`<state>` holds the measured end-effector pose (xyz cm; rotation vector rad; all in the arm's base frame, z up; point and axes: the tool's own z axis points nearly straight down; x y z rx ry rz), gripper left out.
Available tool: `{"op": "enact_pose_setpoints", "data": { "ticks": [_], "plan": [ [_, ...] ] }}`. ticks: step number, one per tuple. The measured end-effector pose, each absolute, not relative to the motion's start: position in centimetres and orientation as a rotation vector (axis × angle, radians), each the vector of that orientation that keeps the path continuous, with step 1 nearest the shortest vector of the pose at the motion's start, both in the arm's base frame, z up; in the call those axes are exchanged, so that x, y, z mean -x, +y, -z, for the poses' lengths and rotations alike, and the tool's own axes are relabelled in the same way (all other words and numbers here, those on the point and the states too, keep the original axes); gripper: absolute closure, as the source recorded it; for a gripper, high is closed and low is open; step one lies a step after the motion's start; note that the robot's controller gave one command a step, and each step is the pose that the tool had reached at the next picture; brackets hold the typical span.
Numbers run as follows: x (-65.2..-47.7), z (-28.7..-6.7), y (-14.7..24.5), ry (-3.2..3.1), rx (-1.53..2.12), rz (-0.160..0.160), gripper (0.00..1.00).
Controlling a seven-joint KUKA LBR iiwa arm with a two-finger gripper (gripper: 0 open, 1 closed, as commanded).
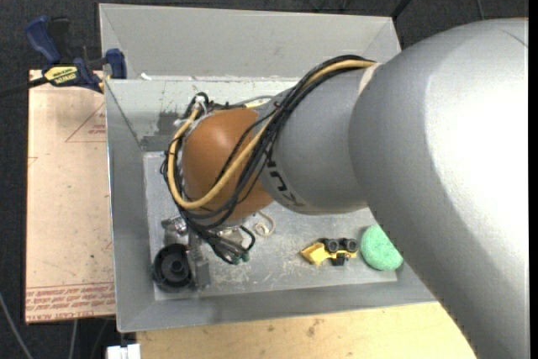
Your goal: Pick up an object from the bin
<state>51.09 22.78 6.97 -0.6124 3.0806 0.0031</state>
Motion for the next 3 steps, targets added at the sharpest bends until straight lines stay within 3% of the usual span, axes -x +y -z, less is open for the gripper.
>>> {"op": "enact_pose_setpoints", "data": {
  "ticks": [1, 2, 3],
  "plan": [
    [-51.2, -12.0, 23.1, 3.085, 0.622, 0.000, 1.00],
    [-53.6, -13.6, 21.7, 3.059, 0.647, -0.006, 1.00],
    [-52.2, -16.0, 21.8, 3.081, 0.659, 0.001, 1.00]
  ]
}}
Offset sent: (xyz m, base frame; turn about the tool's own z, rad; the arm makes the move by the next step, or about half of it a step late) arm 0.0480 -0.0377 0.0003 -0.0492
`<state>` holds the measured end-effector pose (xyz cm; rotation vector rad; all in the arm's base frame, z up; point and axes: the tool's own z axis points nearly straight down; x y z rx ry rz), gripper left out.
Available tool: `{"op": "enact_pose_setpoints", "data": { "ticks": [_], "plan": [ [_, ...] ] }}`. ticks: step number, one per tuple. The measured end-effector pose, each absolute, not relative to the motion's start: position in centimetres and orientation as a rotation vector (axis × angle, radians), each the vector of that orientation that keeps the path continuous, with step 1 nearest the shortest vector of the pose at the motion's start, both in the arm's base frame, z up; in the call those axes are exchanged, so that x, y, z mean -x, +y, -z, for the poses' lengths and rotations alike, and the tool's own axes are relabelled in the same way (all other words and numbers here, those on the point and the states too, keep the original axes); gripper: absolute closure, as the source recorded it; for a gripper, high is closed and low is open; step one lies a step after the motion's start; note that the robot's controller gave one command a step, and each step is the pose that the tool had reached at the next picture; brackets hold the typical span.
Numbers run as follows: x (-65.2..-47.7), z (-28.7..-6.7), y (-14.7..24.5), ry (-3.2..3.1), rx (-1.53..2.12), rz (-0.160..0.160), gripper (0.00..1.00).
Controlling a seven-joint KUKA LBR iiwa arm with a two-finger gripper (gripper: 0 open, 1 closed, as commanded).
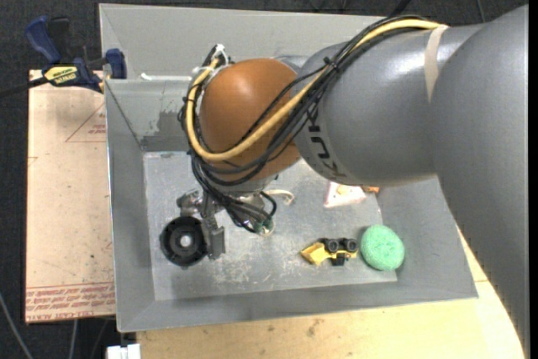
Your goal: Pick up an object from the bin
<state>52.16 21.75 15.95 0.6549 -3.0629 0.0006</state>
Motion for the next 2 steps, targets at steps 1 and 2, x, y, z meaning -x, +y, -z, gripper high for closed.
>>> {"op": "enact_pose_setpoints", "data": {
  "ticks": [1, 2],
  "plan": [
    [-54.48, -17.91, 21.78, -3.091, -0.616, 0.005, 1.00],
    [-54.39, -18.88, 21.95, -3.083, -0.590, 0.002, 1.00]
  ]
}}
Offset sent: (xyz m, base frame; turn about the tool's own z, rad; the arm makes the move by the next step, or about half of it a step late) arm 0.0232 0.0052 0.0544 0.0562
